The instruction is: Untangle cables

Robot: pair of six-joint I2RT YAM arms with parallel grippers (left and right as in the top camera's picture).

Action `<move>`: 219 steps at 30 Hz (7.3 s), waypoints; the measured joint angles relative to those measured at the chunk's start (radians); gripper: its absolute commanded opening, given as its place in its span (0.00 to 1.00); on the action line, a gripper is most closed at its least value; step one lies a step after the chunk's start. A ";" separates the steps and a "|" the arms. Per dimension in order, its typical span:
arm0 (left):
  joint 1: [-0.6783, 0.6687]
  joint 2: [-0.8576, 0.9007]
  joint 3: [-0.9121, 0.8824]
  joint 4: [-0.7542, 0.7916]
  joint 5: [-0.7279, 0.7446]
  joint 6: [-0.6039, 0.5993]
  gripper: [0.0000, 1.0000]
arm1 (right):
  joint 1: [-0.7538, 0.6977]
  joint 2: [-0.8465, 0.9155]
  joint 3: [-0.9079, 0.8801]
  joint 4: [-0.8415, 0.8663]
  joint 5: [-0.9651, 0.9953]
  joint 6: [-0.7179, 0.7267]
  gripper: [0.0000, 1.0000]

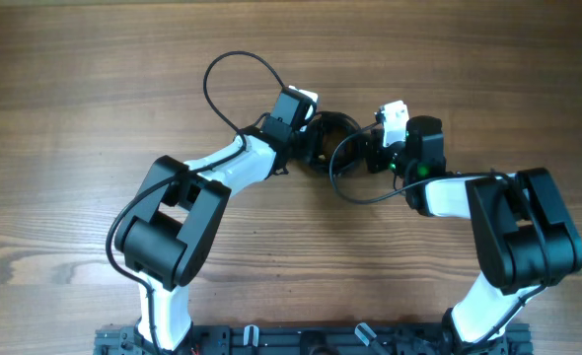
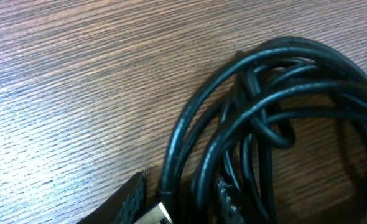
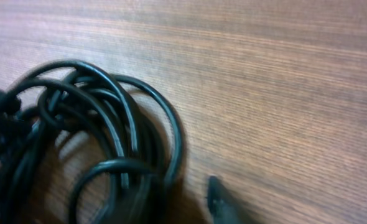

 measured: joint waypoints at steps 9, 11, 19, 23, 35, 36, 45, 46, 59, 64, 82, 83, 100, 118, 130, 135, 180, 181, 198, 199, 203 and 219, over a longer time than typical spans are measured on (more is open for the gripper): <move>-0.009 0.000 0.000 0.007 0.034 0.000 0.38 | -0.039 -0.164 -0.007 -0.135 0.058 0.037 0.04; -0.024 0.002 0.000 0.016 0.067 -0.004 0.38 | -0.082 -0.326 -0.013 -0.269 0.045 0.059 0.04; -0.031 0.003 0.001 0.011 0.082 0.000 0.38 | -0.250 -0.763 -0.005 -0.669 0.110 0.093 0.04; -0.031 0.003 0.001 0.011 0.082 0.000 0.38 | -0.256 -0.810 -0.005 -0.759 0.069 0.101 0.21; -0.024 -0.057 -0.008 -0.100 0.090 0.004 0.75 | -0.245 -0.622 -0.005 -0.795 -0.314 0.059 0.52; -0.024 -0.080 -0.011 -0.124 0.098 0.003 0.78 | -0.241 -0.609 -0.005 -0.792 -0.322 0.059 0.54; 0.006 -0.226 -0.013 -0.209 0.143 -0.140 0.96 | -0.196 -0.425 -0.005 -0.623 -0.344 0.111 0.60; 0.021 -0.226 -0.013 -0.219 0.145 -0.168 0.96 | -0.187 -0.398 -0.005 -0.603 -0.344 0.136 0.60; 0.208 -0.226 -0.013 -0.261 0.146 -0.246 1.00 | 0.047 -0.232 -0.005 -0.498 -0.369 0.727 0.38; 0.208 -0.226 -0.013 -0.261 0.146 -0.246 1.00 | 0.232 -0.229 -0.007 -0.347 -0.349 0.895 0.52; 0.192 -0.226 -0.013 -0.233 0.293 -0.260 0.17 | 0.054 -0.520 -0.001 -0.519 -0.263 0.700 1.00; 0.181 -0.226 -0.013 -0.229 0.297 -0.263 0.17 | 0.050 -0.518 -0.001 -0.520 -0.240 0.668 1.00; 0.074 -0.224 -0.013 -0.212 0.174 -0.263 0.36 | 0.182 -0.249 -0.003 -0.416 -0.185 0.805 0.34; 0.089 -0.224 -0.013 -0.222 0.157 -0.263 0.63 | 0.170 -0.284 -0.004 -0.396 -0.287 0.874 0.96; 0.082 -0.224 -0.013 -0.210 0.225 -0.263 0.55 | -0.050 -0.284 -0.004 -0.431 -0.483 0.835 1.00; 0.031 -0.224 -0.013 -0.200 0.360 -0.291 0.58 | -0.203 -0.284 -0.004 -0.448 -0.628 0.830 1.00; -0.089 -0.273 -0.014 -0.263 0.208 -0.509 0.58 | -0.129 -0.309 0.008 -0.580 -0.175 0.535 0.84; -0.087 -0.297 -0.014 -0.282 0.224 -0.544 0.52 | -0.129 -0.309 0.008 -0.579 -0.174 0.536 0.84; -0.136 -0.129 -0.069 -0.145 0.052 -0.960 0.04 | -0.129 -0.307 0.008 -0.598 -0.210 0.534 0.85; -0.132 -0.129 -0.069 -0.156 0.051 -0.918 0.04 | -0.129 -0.307 0.008 -0.585 -0.240 0.531 0.85; -0.059 -0.129 -0.069 -0.267 0.047 -0.748 0.13 | -0.119 -0.307 0.008 -0.578 -0.303 0.528 0.85; 0.137 -0.129 -0.019 -0.396 0.195 -0.334 0.62 | 0.158 -0.307 0.008 -0.539 -0.462 0.575 0.59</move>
